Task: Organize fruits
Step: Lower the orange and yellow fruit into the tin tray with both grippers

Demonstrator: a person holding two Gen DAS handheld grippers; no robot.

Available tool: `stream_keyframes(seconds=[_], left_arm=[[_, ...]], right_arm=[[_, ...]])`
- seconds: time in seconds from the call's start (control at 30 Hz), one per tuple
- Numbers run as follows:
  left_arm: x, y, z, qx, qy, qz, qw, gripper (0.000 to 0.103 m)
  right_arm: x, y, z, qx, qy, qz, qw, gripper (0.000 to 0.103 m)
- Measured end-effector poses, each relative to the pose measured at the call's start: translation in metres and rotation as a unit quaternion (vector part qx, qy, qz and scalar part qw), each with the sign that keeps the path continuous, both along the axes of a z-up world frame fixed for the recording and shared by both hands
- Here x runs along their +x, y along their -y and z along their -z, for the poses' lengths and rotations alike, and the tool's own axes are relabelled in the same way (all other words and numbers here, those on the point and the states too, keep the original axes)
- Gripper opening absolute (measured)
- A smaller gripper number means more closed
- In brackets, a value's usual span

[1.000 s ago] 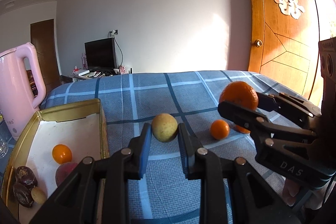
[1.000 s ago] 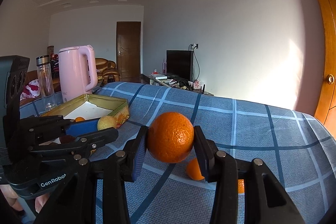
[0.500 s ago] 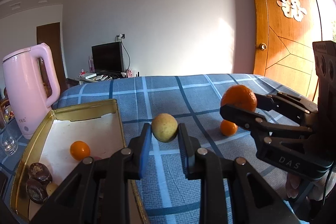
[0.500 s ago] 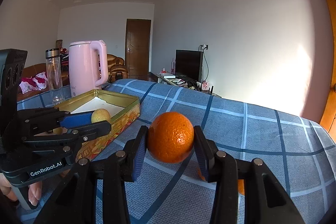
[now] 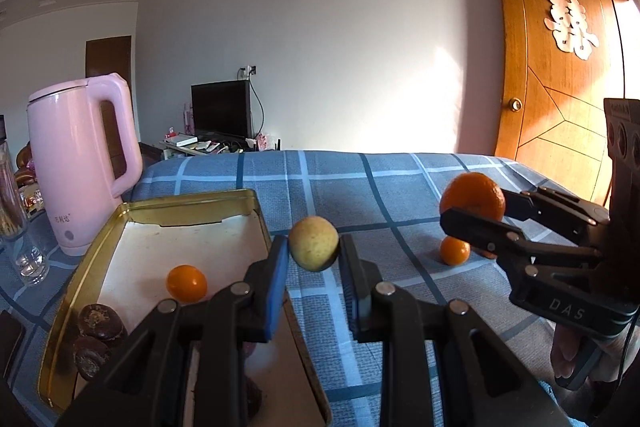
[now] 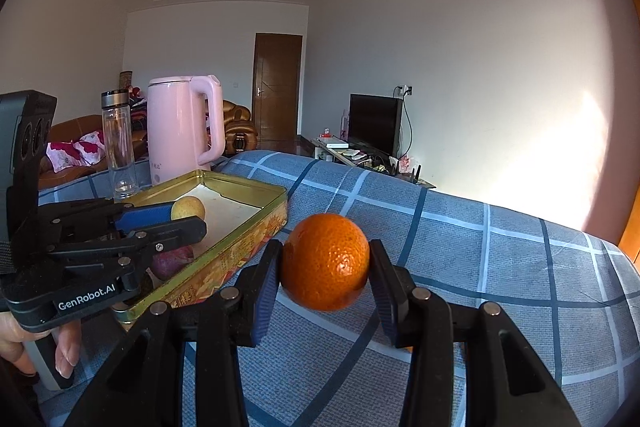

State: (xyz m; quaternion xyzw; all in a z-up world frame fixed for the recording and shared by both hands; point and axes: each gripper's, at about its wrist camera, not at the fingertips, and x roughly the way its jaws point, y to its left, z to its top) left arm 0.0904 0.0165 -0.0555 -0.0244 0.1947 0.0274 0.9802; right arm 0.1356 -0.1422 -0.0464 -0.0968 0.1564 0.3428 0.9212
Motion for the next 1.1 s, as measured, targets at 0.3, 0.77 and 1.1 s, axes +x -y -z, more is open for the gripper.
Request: stream_keyframes(seconds=[0.3,0.77,1.1], left_arm=[[-0.008,-0.024,-0.007,-0.005,0.003,-0.032,0.9995,0.027],[-0.018,-0.055,-0.004,-0.009,-0.003,-0.068,0.9977,0.027],[-0.019,-0.075,-0.001,-0.016,-0.017,-0.098,0.9949,0.027]], right_arm=[[-0.006,-0.019,-0.010,0.001,-0.012,-0.023,1.000,0.045],[-0.013,-0.060,-0.006,0.022,-0.020,-0.055,0.998,0.045],[-0.015,-0.079,-0.003,0.015,-0.024,-0.072,0.997,0.045]])
